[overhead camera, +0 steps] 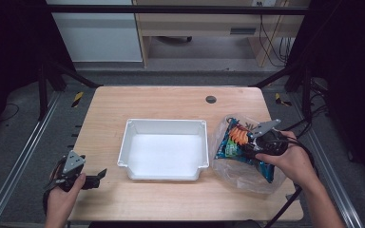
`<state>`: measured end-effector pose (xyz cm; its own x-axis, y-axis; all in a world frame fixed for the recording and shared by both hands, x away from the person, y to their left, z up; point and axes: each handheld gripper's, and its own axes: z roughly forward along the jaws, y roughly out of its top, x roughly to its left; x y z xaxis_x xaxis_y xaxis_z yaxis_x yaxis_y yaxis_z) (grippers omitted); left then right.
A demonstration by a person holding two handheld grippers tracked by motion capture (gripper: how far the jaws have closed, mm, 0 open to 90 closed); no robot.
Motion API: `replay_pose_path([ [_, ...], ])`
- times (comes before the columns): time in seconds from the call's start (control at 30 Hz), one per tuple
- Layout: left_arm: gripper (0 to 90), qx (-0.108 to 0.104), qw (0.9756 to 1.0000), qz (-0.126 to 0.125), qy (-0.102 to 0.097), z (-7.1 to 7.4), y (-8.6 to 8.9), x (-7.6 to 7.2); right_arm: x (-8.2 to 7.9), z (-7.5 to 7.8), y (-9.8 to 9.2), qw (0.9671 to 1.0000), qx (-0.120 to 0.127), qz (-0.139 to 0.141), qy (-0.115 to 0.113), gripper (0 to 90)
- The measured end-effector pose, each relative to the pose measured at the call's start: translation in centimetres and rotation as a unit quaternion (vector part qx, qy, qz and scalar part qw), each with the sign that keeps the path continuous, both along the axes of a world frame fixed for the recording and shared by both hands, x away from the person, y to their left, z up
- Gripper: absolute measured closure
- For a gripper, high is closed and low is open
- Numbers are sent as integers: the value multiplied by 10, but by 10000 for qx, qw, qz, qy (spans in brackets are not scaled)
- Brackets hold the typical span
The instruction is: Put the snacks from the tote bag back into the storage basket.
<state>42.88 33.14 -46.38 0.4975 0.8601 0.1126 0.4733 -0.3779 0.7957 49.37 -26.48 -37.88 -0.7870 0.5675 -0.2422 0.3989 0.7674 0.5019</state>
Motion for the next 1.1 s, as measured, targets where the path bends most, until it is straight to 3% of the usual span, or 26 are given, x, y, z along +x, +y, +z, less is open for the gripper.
replay_pose_path([
  [0.37,27,-64,9999,83,-45,1,1,1,-9,9,-5,9993,287,-38,-255,431],
  [1.1,27,-71,9999,101,-12,1,4,0,-12,18,0,9969,515,-87,-596,432],
])
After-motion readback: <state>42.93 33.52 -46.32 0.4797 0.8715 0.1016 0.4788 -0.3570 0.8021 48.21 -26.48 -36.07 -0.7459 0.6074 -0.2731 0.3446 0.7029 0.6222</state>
